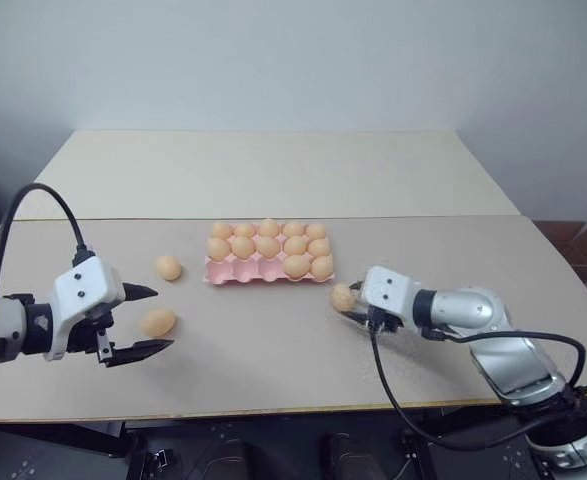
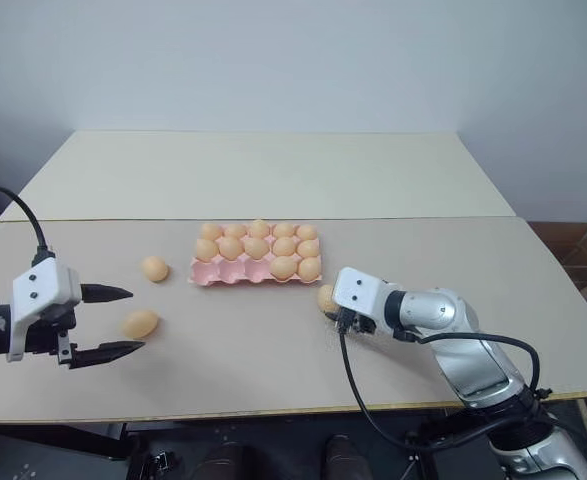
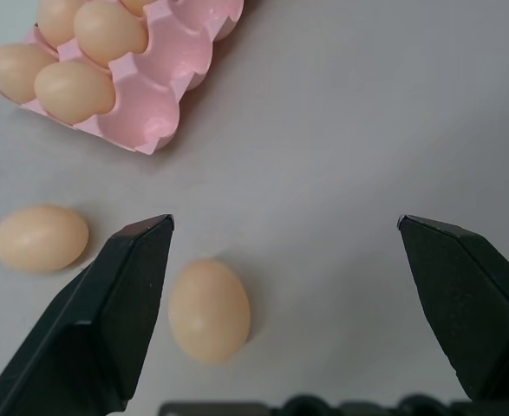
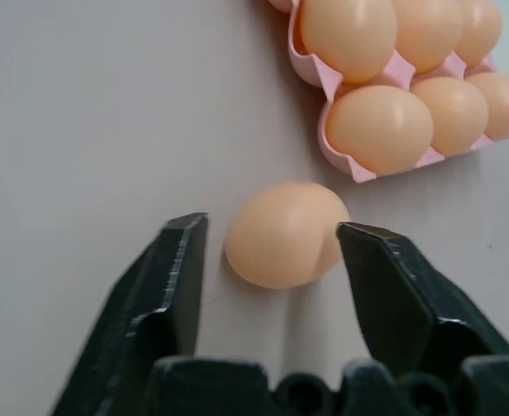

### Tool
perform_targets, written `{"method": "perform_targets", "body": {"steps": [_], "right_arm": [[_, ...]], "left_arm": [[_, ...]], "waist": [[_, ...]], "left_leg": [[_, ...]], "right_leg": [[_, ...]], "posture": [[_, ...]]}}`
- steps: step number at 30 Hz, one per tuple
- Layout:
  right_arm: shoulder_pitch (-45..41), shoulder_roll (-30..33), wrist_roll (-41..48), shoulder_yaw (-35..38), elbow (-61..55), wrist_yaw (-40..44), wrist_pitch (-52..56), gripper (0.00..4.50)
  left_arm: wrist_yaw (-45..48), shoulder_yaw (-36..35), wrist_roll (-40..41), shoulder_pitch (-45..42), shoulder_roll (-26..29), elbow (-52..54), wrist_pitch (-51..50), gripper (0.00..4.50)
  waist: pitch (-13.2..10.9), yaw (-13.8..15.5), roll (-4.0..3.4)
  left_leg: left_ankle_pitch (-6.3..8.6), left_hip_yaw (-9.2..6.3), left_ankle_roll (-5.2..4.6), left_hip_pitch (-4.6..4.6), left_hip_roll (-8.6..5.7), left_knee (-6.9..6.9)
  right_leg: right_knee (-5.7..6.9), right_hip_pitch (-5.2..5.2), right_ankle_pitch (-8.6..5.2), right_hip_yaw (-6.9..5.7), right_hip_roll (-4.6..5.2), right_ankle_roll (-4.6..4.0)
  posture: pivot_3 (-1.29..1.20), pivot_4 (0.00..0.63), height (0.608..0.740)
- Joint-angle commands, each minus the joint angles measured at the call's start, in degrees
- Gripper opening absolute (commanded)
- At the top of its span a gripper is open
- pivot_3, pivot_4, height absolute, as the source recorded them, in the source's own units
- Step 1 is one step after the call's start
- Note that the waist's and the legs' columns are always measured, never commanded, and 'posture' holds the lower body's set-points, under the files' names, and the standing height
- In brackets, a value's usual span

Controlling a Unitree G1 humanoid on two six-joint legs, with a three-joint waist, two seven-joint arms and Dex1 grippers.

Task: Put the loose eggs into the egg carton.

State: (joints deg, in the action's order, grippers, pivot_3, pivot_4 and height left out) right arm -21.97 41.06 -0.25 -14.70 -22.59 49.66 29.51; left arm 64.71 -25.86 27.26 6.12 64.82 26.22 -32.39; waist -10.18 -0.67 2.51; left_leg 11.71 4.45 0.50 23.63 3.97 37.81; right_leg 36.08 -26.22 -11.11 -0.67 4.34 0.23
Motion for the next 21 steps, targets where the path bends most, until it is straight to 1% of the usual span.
{"method": "perform_targets", "body": {"steps": [1,2,3,7,11,14,17,21], "right_arm": [[-0.3,0.16,0.13,1.6,-3.25,-0.94,0.61,4.04],[-0.62,-0.4,-0.74,1.29,-2.81,-2.18,0.73,4.4],[-0.83,-0.8,-1.28,1.1,-2.5,-3.04,0.81,4.46],[-2.24,-2.57,-1.0,1.42,-0.25,-4.4,2.27,4.46],[-4.25,-5.63,-3.03,0.21,5.09,-7.84,1.2,4.46],[-5.44,-7.54,-3.74,-0.64,9.36,-8.68,0.87,4.46],[-5.7,-8.06,-4.72,-1.47,12.03,-8.65,0.78,4.46],[-5.03,-8.84,-4.24,-0.83,13.29,-9.13,2.0,4.46]], "left_arm": [[-0.11,-1.36,-0.66,-0.08,0.43,0.92,0.74,4.5],[-0.24,-1.11,-0.66,-0.31,0.44,0.92,0.73,4.5],[-0.32,-0.96,-0.64,-0.47,0.44,0.91,0.71,4.5],[-0.53,-0.5,-0.87,-0.92,0.48,0.59,0.99,4.5],[-0.56,-0.17,-1.32,-0.92,0.4,0.38,1.21,4.5],[-0.66,-0.13,-1.59,-0.89,0.41,0.47,1.12,4.5],[-0.64,-0.53,-1.9,-0.45,0.44,0.69,0.86,4.5],[-0.14,-2.1,-2.21,1.05,0.36,1.21,0.57,4.5]], "waist": [[0.0,0.0,0.0],[0.0,-0.01,0.0],[0.0,-0.06,0.0],[0.0,-0.09,0.0],[0.0,-0.08,0.01],[0.01,-0.09,0.01],[0.01,-0.09,0.01],[0.01,-0.09,0.01]], "left_leg": [[0.0,0.0,0.0,0.0,0.0,0.0],[0.0,0.0,0.0,0.0,0.0,0.0],[0.0,0.0,0.0,-0.02,0.0,0.0],[0.0,0.01,0.0,-0.06,0.01,0.0],[0.0,0.01,0.0,-0.02,0.0,0.0],[0.0,0.02,0.0,0.01,0.0,0.0],[0.0,0.0,0.0,0.02,0.0,0.0],[0.0,0.01,0.0,0.03,0.0,0.0]], "right_leg": [[0.01,0.0,0.0,0.0,0.0,0.0],[0.01,-0.01,0.0,0.0,0.0,0.0],[0.01,0.0,0.0,0.0,0.0,0.0],[0.03,0.0,0.0,0.0,-0.01,0.0],[0.01,0.0,0.01,0.01,0.0,0.0],[0.01,-0.02,0.01,0.01,0.0,0.0],[0.02,-0.02,0.01,0.01,-0.02,0.0],[0.01,-0.02,0.01,0.02,-0.01,0.0]], "posture": [[0.0,0.15,0.74],[0.0,0.15,0.74],[0.0,0.15,0.74],[0.0,0.15,0.74],[0.0,0.15,0.74],[0.0,0.15,0.74],[0.0,0.15,0.74],[0.0,0.15,0.74]]}}
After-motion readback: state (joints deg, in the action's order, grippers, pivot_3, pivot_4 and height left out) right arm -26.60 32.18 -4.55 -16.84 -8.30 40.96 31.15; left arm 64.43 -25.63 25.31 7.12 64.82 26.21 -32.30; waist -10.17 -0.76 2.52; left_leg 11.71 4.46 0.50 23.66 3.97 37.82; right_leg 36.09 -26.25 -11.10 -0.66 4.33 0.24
